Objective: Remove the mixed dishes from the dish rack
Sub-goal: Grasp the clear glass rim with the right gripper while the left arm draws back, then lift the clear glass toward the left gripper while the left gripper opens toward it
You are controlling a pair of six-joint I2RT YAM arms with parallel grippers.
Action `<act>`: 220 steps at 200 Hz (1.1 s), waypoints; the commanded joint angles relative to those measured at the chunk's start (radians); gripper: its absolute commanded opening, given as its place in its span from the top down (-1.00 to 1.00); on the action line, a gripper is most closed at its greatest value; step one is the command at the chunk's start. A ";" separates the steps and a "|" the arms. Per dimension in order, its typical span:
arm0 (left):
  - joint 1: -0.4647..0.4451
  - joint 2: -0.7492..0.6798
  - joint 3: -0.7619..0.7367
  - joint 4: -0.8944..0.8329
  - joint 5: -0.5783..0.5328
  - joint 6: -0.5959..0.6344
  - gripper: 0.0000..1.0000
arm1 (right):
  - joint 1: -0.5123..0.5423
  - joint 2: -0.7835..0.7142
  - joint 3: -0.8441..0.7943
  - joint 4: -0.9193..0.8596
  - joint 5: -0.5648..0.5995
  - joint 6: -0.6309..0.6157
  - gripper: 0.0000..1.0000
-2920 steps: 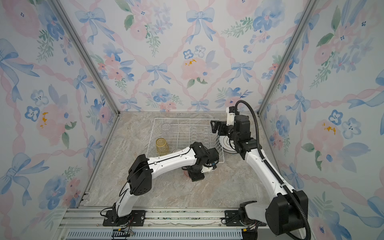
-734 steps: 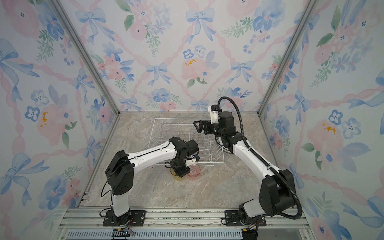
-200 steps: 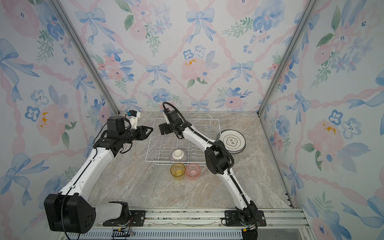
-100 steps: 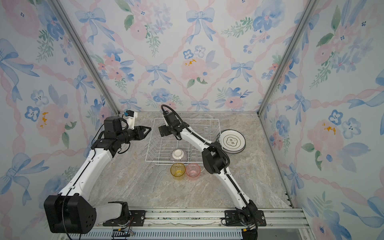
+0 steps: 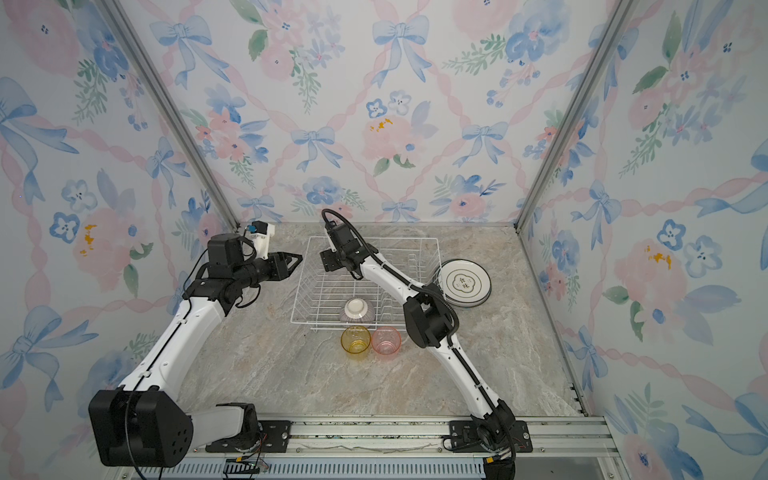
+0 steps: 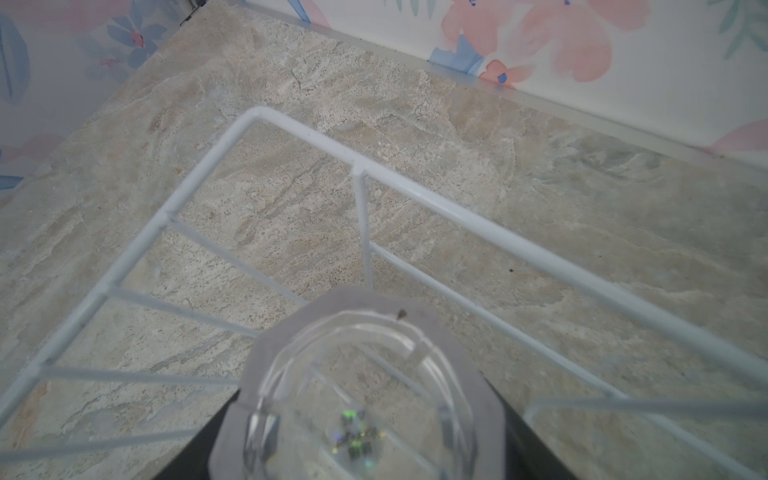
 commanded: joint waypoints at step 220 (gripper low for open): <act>-0.123 0.197 -0.077 0.586 0.330 -0.380 0.08 | -0.193 -0.814 -0.948 0.569 -0.406 0.310 0.39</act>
